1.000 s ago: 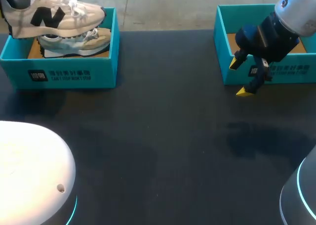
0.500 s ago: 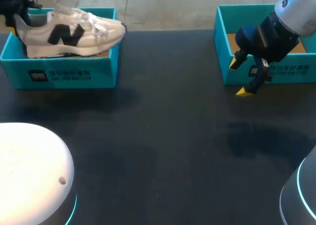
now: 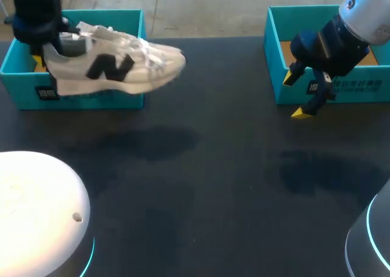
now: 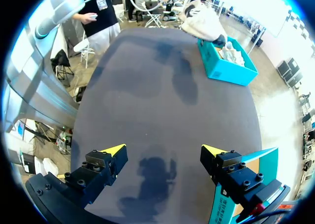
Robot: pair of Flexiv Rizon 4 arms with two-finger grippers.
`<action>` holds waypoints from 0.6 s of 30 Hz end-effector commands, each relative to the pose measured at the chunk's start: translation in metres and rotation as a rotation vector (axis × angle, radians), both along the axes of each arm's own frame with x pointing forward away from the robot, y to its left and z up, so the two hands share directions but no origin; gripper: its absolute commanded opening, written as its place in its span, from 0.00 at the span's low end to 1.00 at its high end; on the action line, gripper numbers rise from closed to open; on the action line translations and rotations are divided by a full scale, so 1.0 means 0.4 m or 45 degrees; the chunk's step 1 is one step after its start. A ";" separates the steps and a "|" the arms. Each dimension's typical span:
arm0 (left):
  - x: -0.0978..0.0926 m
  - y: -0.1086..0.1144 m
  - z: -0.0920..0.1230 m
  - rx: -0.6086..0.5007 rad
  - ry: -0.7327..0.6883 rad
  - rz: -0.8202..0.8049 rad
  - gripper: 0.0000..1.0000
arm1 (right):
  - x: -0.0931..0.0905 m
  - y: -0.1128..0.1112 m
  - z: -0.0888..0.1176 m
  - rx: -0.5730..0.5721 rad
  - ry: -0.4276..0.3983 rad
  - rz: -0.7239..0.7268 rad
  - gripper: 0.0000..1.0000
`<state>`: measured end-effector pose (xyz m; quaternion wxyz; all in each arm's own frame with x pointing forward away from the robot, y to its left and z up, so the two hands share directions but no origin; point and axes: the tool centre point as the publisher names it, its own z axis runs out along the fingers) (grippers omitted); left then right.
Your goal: Take the shoe out of the shoebox, open the shoe tongue, remove and reinsert the insole, then place the shoe into the shoebox
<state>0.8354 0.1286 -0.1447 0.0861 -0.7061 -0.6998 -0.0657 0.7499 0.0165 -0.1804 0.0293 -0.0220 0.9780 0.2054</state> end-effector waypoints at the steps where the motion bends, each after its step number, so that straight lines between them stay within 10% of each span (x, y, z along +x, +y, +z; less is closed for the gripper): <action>1: -0.058 -0.071 -0.012 0.054 -0.164 -0.035 0.00 | 0.002 0.002 -0.002 -0.003 0.002 -0.001 1.00; 18: -0.211 -0.295 -0.086 -0.001 -0.132 -0.110 0.00 | 0.002 0.002 -0.002 -0.003 0.002 -0.001 1.00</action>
